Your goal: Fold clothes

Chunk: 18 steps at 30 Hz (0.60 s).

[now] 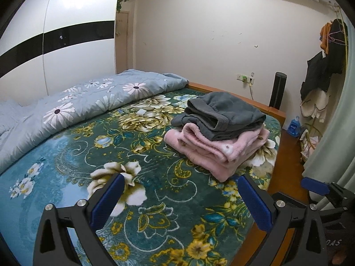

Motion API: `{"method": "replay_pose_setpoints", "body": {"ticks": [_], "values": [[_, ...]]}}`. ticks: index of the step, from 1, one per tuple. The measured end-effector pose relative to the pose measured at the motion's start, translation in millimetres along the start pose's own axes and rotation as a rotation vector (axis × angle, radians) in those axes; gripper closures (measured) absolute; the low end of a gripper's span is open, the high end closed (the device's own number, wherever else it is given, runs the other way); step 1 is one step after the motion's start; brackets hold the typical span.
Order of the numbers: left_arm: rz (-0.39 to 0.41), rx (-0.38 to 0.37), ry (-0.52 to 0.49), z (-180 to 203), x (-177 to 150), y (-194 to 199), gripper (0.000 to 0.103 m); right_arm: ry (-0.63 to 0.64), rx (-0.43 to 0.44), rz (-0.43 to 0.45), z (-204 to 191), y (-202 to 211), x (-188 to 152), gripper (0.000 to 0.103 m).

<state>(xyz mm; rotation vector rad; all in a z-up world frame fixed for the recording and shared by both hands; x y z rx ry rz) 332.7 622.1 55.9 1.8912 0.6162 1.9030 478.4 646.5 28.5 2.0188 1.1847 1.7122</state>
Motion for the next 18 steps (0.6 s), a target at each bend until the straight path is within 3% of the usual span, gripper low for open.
{"method": "replay_pose_setpoints", "body": {"ticks": [18], "values": [[-0.028, -0.009, 0.005, 3.7, -9.0, -8.8, 0.0, -0.017, -0.002, -0.021, 2.6, -2.7, -10.2, 0.0]]}}
Point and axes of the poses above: each gripper's, at about its wrist camera, not at the fingertips, and y roughly against the way its jaws point, z to its right, x to its top, the point moved 10 cm from there along -y, roughly the way its jaws point, and after that the axes turned 5 degrees about -y, right-handed, at the moved point
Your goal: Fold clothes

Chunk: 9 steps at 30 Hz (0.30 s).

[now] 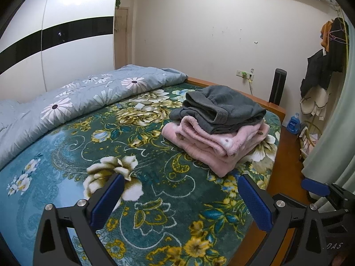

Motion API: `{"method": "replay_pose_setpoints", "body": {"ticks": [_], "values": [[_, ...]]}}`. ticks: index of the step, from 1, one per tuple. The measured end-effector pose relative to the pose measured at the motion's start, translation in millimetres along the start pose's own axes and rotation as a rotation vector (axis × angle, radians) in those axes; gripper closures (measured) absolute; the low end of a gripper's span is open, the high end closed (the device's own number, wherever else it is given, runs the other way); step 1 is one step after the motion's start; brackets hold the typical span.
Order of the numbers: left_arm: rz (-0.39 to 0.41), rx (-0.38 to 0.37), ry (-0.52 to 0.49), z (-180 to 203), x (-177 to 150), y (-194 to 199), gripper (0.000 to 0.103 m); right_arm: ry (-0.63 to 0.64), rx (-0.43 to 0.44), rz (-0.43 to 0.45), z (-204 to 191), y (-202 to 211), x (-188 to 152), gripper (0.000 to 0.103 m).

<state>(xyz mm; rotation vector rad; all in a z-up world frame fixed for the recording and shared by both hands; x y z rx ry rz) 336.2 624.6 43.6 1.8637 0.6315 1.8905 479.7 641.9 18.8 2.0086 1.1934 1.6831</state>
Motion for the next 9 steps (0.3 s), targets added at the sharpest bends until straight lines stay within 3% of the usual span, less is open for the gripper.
{"method": "replay_pose_setpoints", "body": {"ticks": [9], "values": [[0.009, 0.012, 0.0, 0.5, 1.2, 2.3, 0.0, -0.003, 0.002, -0.004, 0.1, 0.5, -1.3, 0.0]]}}
Point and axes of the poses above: each gripper's, at about its wrist camera, not at the fingertips, and y roughly against the way its jaws point, z to its right, x to its top, the point moved 10 cm from there along -y, roughly the way its jaws point, and after that the axes turned 5 degrees about -y, right-handed, at the moved point
